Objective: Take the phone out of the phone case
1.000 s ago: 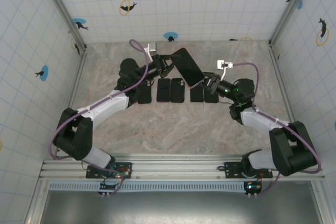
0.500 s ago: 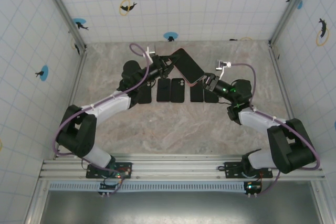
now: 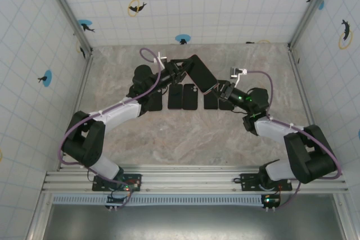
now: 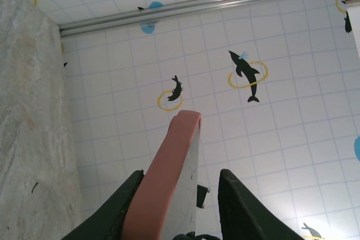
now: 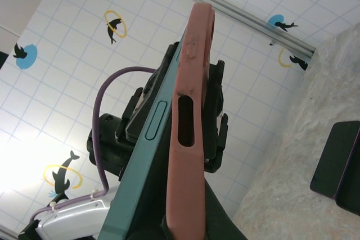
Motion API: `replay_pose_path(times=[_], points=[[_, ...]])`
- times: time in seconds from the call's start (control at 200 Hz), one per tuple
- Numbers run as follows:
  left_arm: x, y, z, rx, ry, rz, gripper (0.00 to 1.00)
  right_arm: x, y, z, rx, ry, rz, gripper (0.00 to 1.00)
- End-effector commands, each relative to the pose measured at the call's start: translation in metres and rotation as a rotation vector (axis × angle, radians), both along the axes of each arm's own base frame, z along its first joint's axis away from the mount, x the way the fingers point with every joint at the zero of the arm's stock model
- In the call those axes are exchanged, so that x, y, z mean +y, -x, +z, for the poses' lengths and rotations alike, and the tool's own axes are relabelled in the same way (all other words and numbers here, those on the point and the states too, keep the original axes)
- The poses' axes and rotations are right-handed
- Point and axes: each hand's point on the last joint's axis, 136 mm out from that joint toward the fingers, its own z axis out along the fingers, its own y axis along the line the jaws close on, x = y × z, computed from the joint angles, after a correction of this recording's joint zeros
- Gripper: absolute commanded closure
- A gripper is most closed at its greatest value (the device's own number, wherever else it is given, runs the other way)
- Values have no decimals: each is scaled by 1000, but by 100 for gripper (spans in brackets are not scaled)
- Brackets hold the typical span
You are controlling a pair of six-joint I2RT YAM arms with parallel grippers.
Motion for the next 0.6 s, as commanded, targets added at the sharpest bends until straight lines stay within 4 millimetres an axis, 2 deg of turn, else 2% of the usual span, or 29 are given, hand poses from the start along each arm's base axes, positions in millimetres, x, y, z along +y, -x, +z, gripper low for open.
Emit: replay_pose_path(times=[0.0,0.25,0.415,0.596], points=[[0,-3,-5,-2,-5,6,56,-6,2,19,-56,-73,-24,100],[2,-4,-21,34,-46,28,37,-15,-12,17,-20,-119,-103,100],[5,2,-22,37,-60,48,35,-25,-23,14,-20,-134,-200,100],[1,22,-24,50,-56,62,35,-40,-40,7,8,-158,-359,100]])
